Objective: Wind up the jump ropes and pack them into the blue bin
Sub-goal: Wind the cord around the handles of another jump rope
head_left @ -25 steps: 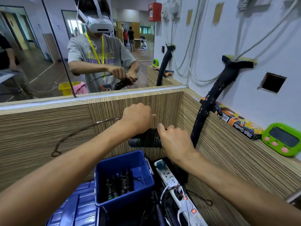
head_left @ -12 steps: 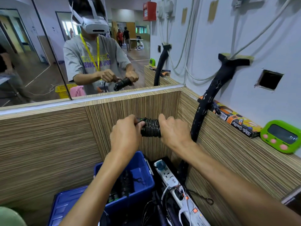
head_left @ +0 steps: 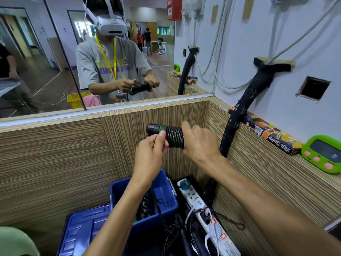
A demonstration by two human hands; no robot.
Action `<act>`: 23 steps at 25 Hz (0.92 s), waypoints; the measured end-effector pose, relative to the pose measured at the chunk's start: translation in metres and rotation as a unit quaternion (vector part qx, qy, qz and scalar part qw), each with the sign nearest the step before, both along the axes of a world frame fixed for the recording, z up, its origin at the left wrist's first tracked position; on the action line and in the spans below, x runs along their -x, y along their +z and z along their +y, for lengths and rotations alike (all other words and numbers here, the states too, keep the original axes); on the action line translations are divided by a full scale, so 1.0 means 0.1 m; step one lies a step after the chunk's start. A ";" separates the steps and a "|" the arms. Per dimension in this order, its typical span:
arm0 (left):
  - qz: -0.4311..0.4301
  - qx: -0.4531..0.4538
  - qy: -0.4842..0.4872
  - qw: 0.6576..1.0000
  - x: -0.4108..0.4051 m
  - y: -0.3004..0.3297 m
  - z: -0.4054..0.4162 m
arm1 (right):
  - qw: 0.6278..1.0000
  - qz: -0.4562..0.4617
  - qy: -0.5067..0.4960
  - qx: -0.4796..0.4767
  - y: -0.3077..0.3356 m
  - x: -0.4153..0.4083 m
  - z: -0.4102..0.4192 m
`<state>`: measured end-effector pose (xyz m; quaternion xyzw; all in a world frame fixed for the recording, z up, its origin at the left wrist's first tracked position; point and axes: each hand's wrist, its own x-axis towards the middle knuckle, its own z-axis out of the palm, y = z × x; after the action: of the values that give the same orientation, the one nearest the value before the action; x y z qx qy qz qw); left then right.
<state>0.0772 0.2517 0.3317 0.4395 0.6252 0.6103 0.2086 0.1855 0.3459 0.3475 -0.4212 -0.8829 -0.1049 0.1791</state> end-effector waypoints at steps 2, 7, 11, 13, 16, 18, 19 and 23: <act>-0.123 0.003 -0.030 0.992 -0.03 -0.06 -0.04 | 1.000 0.000 0.004 0.004 0.01 0.00 0.00; -0.218 -0.029 0.009 0.975 -0.19 -0.21 -0.06 | 1.000 -0.007 0.015 0.011 -0.06 0.06 -0.03; -0.132 -0.050 0.062 0.988 -0.17 -0.36 -0.11 | 1.000 0.007 0.005 0.023 -0.09 0.03 0.03; -0.092 -0.043 0.072 0.992 -0.16 -0.42 -0.14 | 1.000 0.015 -0.003 0.026 -0.11 -0.01 0.08; -0.102 -0.030 0.083 0.991 -0.19 -0.49 -0.11 | 0.999 0.020 -0.006 0.030 -0.13 -0.02 0.10; -0.144 -0.034 0.084 0.985 -0.22 -0.49 -0.09 | 0.999 0.023 -0.007 0.034 -0.13 -0.02 0.10; -0.141 -0.046 0.091 0.985 -0.23 -0.50 -0.09 | 0.999 0.021 -0.007 0.035 -0.13 -0.02 0.09; 0.120 -0.051 0.143 0.981 -0.18 -0.52 -0.13 | 0.999 0.016 -0.010 0.034 -0.13 -0.02 0.08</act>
<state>0.0952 0.2384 0.2799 0.4257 0.6700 0.6079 0.0199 0.1872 0.3541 0.3349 -0.4374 -0.8788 -0.0692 0.1779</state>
